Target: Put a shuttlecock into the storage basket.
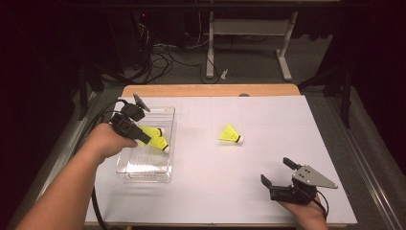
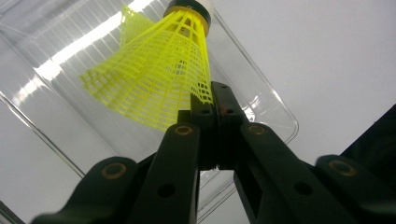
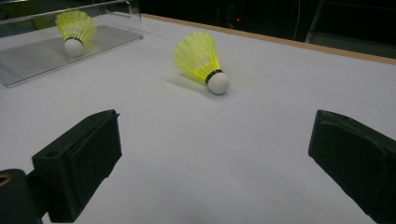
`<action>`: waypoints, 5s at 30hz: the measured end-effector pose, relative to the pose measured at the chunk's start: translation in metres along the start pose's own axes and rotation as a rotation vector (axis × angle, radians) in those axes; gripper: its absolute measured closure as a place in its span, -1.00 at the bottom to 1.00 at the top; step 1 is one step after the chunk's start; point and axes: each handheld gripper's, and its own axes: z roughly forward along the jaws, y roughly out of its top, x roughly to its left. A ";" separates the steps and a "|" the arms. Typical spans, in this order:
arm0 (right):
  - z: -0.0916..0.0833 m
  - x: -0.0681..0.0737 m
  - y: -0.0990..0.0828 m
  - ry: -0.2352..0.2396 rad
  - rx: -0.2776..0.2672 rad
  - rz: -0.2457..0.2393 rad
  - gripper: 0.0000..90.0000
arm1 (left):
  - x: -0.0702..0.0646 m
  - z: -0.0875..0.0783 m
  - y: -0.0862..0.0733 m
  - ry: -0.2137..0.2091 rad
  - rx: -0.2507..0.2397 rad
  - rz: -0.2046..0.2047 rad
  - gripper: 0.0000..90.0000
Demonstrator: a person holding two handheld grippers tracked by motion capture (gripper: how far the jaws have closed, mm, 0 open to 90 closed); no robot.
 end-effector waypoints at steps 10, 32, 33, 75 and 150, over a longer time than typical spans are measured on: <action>0.000 0.000 0.000 0.000 0.002 0.001 -0.93 | 0.011 0.005 -0.006 0.009 -0.008 -0.040 0.98; 0.000 0.000 -0.001 0.001 0.002 0.002 -0.93 | 0.023 0.001 0.005 0.016 -0.020 -0.083 0.98; 0.000 0.000 -0.001 0.002 0.002 0.001 -0.93 | 0.024 0.002 0.006 0.016 -0.018 -0.086 0.98; 0.001 -0.001 -0.003 0.002 0.012 0.006 -0.93 | 0.062 0.034 0.014 0.034 0.004 -0.108 0.98; 0.002 0.001 -0.003 0.004 0.019 -0.003 -0.91 | 0.067 0.063 -0.008 0.066 0.037 -0.148 0.56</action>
